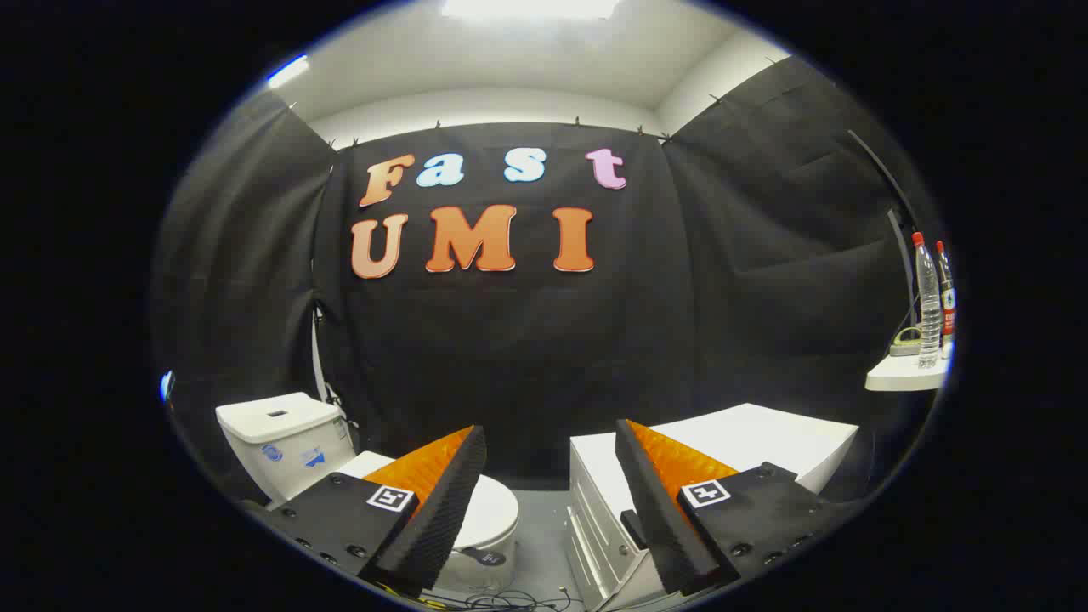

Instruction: Open the toilet lid.

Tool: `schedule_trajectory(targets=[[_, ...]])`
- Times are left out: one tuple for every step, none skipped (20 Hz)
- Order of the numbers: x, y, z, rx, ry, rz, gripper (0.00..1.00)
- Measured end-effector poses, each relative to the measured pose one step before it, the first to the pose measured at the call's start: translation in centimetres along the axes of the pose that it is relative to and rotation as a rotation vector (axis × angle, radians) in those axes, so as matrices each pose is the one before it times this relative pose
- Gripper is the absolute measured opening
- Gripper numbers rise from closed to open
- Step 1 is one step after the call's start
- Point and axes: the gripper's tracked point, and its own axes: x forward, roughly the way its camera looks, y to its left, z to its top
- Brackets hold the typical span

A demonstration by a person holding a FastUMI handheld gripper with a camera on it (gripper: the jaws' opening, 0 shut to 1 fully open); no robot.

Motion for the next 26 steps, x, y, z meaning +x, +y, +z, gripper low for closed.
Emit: schedule_trajectory(targets=[[-0.222,-0.277,0.191,-0.01074,-0.00867,-0.00722,0.98],[-0.069,-0.296,0.164,-0.00867,-0.00823,-0.00851,0.98],[-0.042,-0.174,0.276,-0.00069,-0.00911,-0.00609,0.98],[-0.004,-0.156,0.07,0.00118,-0.00439,-0.004,0.98],[-0.047,-0.062,-0.059,0.00083,0.00031,-0.00236,0.98],[0.09,0.022,-0.131,0.00253,0.00297,0.00276,0.98],[0.037,0.095,-0.306,0.00287,0.00594,0.00488,0.98],[0.123,0.078,-0.1,0.005,0.00679,0.00424,0.98],[0.025,0.119,-0.195,0.00772,0.0056,0.00477,0.98],[-0.034,-0.061,-0.159,0.00484,0.00528,0.00076,0.98],[0.047,-0.22,-0.051,0.00245,0.00111,-0.00251,0.98],[0.074,-0.158,-0.041,-0.0003,-0.00003,-0.00304,0.98],[0.027,-0.14,-0.076,-0.00083,-0.00001,-0.00472,0.98],[0.084,-0.033,0.009,0.00077,0.00015,-0.00204,0.98],[-0.017,0.018,0.002,0.00094,0.00169,-0.00089,0.98],[0.043,0.007,-0.054,0.00015,0.00224,-0.00022,0.98],[0.011,0.008,-0.101,-0.00129,0.00153,0.00069,0.98],[0.024,0.07,-0.085,-0.00366,0.00176,0.00188,0.98],[0.104,0.123,-0.075,-0.00446,0.00039,0.0023,0.98],[0.046,0.174,-0.098,-0.00492,0.00079,0.00441,0.98],[-0.013,0.129,-0.108,-0.00392,0.001,0.0042,0.98],[-0.045,0.253,-0.043,-0.00441,0.0017,0.00484,0.98],[0.052,0.168,-0.023,-0.00508,0.00164,0.00354,0.98],[-0.037,0.068,0.0,-0.00585,0.00105,0.00293,0.98],[-0.027,0.132,-0.186,-0.00627,0.00117,0.00267,0.98],[0.054,0.085,-0.06,-0.00637,0.00081,0.00243,0.98]])
